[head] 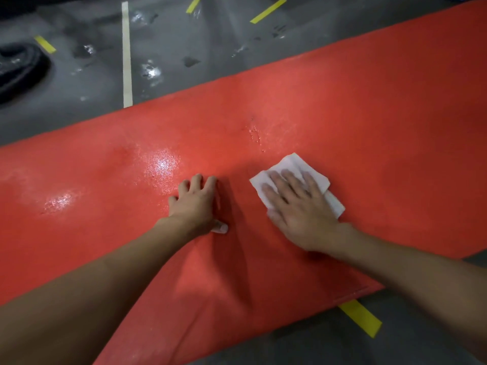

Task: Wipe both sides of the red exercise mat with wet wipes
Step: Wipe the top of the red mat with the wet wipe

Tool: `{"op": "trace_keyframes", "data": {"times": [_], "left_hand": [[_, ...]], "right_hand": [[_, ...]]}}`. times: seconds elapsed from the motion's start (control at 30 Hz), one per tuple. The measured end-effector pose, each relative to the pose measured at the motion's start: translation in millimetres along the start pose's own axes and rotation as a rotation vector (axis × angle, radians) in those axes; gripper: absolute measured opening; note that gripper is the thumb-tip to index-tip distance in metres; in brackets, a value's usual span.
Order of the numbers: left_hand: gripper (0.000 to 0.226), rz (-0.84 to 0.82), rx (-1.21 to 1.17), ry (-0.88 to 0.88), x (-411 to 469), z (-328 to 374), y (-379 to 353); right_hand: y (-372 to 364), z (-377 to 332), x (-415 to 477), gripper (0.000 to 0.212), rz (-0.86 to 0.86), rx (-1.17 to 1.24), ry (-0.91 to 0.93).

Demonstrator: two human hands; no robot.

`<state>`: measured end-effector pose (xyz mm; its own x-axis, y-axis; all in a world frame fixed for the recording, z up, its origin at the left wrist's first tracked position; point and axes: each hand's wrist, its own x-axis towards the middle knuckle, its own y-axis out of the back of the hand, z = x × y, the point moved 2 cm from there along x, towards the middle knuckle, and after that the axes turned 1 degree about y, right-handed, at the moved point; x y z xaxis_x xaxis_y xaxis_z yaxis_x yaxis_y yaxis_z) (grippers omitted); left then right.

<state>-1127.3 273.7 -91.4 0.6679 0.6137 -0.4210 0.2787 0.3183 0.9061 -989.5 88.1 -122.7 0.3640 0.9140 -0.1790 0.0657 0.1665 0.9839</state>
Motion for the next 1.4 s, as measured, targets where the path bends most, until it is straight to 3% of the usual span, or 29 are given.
{"op": "trace_keyframes", "data": {"times": [0.13,0.17,0.3,0.43,0.47,0.6,0.77,0.9,0.93,1.07,1.13,1.2,1.23,1.33,1.4], "left_hand": [[0.115,-0.028,0.022,0.011,6.0,3.9,10.8],[0.112,-0.040,0.002,0.017,8.5,4.3,13.8],[0.084,-0.012,-0.126,0.049,19.2,-0.6,23.4],[0.080,0.080,-0.029,0.030,24.2,2.5,18.4],[0.085,0.095,-0.014,0.025,25.9,2.8,16.0],[0.113,0.037,-0.009,-0.045,34.4,0.3,17.2],[0.090,0.016,-0.017,-0.049,51.2,1.1,38.0],[0.082,0.070,-0.072,-0.032,57.1,-2.9,40.3],[0.083,0.083,-0.060,-0.035,58.4,-2.8,39.0],[0.102,0.119,-0.048,-0.044,64.0,-7.1,35.0],[0.115,0.070,-0.077,-0.049,67.8,-12.0,33.8],[0.113,0.029,-0.064,-0.040,71.8,-14.1,36.0],[0.108,0.021,-0.051,-0.033,74.7,-14.8,39.1],[0.088,0.035,-0.060,-0.016,84.6,-15.6,49.6],[0.081,0.060,-0.074,0.003,89.2,-17.3,51.2]], "right_hand": [[-7.1,-19.3,-11.6,0.061,-0.044,-0.008,0.371],[-4.7,-8.5,-5.7,0.059,-0.021,0.004,0.379],[-1.3,-4.0,10.9,0.067,0.002,0.020,0.047],[-7.5,-19.7,0.0,0.059,-0.033,-0.011,0.420],[-6.5,-7.0,5.9,0.057,-0.011,-0.009,0.426],[-0.6,6.7,29.1,0.067,0.036,0.019,-0.022],[-2.9,-5.2,24.2,0.061,0.019,0.012,0.317],[2.7,12.2,47.8,0.064,0.051,0.058,-0.037],[0.2,1.4,47.0,0.066,0.038,0.047,-0.028],[-2.7,-7.4,39.2,0.060,0.013,0.028,0.362],[4.7,13.4,54.9,0.060,0.047,0.095,0.209],[5.1,15.2,65.1,0.064,0.071,0.065,-0.029],[2.8,6.6,66.1,0.066,0.057,0.050,-0.047],[0.4,-5.2,60.2,0.064,0.013,0.053,0.202],[3.7,16.1,70.6,0.060,0.027,0.088,0.212]]}}
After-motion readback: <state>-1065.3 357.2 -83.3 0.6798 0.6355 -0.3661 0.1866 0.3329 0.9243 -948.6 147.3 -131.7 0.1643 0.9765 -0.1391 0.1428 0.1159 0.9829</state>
